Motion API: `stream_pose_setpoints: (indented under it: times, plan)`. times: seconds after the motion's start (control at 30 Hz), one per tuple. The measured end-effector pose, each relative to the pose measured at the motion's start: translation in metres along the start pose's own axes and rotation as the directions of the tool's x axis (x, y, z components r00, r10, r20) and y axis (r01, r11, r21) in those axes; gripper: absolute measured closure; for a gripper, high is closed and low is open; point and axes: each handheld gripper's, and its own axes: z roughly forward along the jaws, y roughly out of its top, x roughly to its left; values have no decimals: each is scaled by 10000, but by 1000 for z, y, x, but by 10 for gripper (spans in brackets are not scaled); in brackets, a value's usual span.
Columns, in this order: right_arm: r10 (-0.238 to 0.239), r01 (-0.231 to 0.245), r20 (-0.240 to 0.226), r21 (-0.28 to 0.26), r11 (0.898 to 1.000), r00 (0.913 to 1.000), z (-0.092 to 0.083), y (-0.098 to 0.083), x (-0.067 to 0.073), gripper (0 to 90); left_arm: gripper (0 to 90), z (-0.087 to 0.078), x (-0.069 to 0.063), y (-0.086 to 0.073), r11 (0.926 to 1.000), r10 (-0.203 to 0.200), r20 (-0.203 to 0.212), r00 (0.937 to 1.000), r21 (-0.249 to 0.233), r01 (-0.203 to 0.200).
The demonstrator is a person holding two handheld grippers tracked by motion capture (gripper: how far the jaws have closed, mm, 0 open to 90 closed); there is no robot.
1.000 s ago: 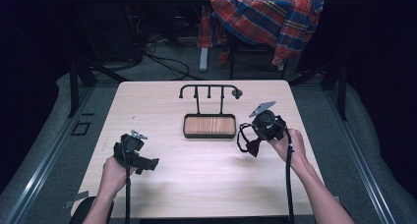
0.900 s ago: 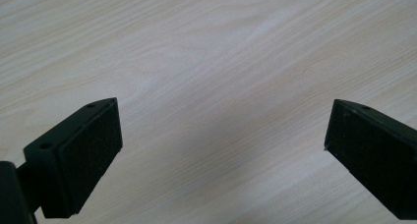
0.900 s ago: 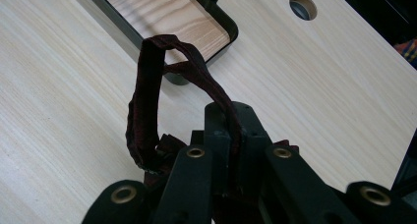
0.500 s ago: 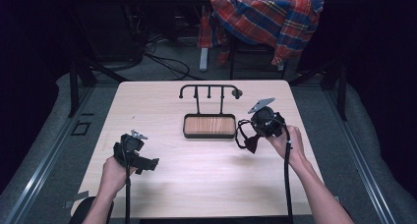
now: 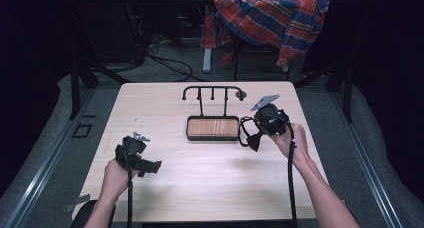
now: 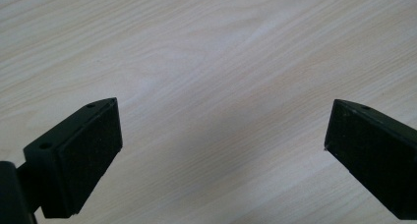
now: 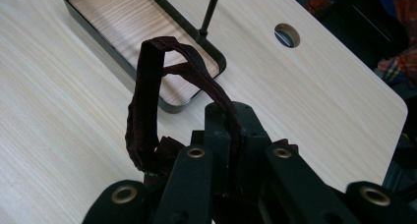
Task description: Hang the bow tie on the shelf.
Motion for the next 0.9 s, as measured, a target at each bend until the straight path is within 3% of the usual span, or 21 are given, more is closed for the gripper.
stream_pose_setpoints:
  times: [0.9]
  plan:
    - [6, 8, 264, -538, 9985, 9997, -16, 39, -9, 866, 10, -2, -1, 0, 9999, 17, 21, 10000, -107, -17]
